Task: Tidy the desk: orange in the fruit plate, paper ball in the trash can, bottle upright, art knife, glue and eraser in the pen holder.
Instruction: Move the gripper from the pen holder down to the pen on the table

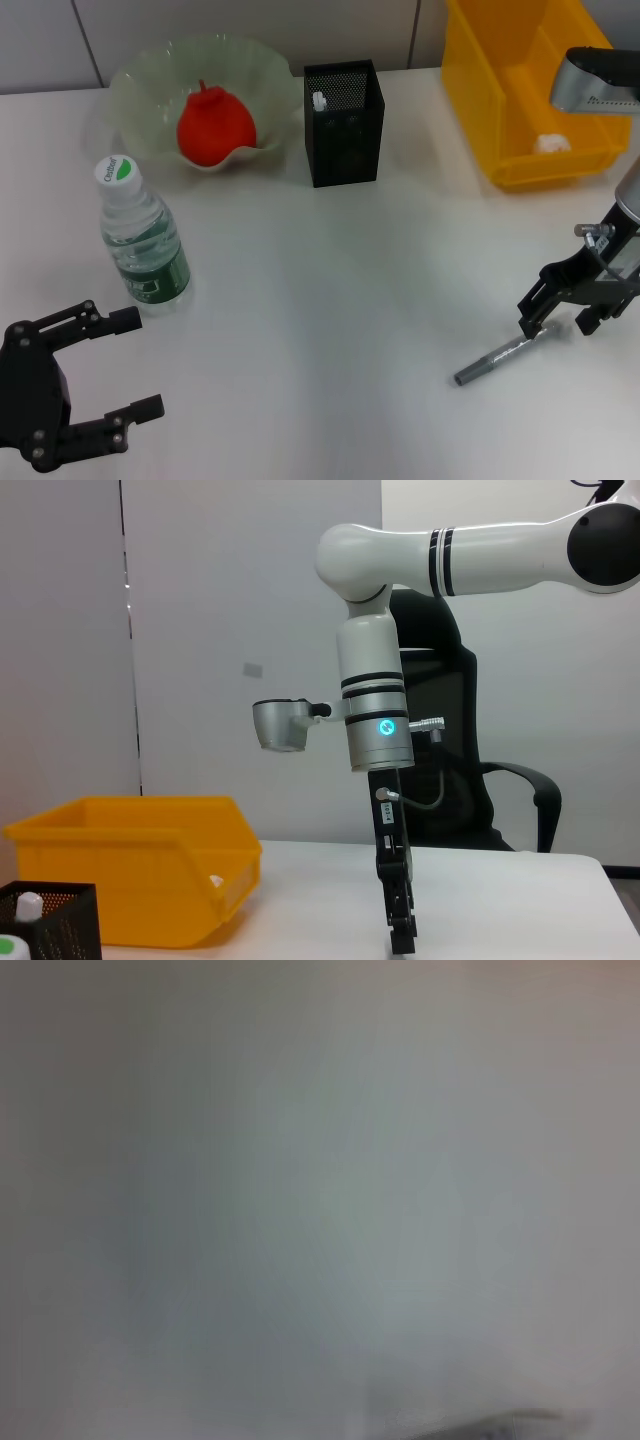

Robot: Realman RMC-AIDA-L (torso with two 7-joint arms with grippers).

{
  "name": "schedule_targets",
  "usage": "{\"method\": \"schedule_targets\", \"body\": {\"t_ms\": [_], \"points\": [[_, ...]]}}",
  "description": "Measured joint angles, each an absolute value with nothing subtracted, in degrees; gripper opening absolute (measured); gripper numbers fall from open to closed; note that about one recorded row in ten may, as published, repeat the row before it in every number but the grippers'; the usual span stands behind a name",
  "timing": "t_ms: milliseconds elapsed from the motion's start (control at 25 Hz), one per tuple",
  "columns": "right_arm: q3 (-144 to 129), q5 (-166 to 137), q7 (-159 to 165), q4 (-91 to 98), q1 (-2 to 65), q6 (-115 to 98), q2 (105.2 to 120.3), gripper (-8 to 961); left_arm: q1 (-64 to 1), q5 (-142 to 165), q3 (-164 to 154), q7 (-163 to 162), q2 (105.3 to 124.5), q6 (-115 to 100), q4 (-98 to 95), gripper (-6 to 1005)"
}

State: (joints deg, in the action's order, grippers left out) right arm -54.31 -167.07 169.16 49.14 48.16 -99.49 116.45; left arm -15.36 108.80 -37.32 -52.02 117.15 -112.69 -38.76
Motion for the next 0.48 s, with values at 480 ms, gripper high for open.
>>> {"method": "schedule_targets", "body": {"t_ms": [480], "points": [[-54.32, -167.20, 169.25, 46.52, 49.57, -97.84, 116.69, 727, -15.26, 108.80, -37.35, -51.78, 117.21, -112.71, -38.76, 785]]}}
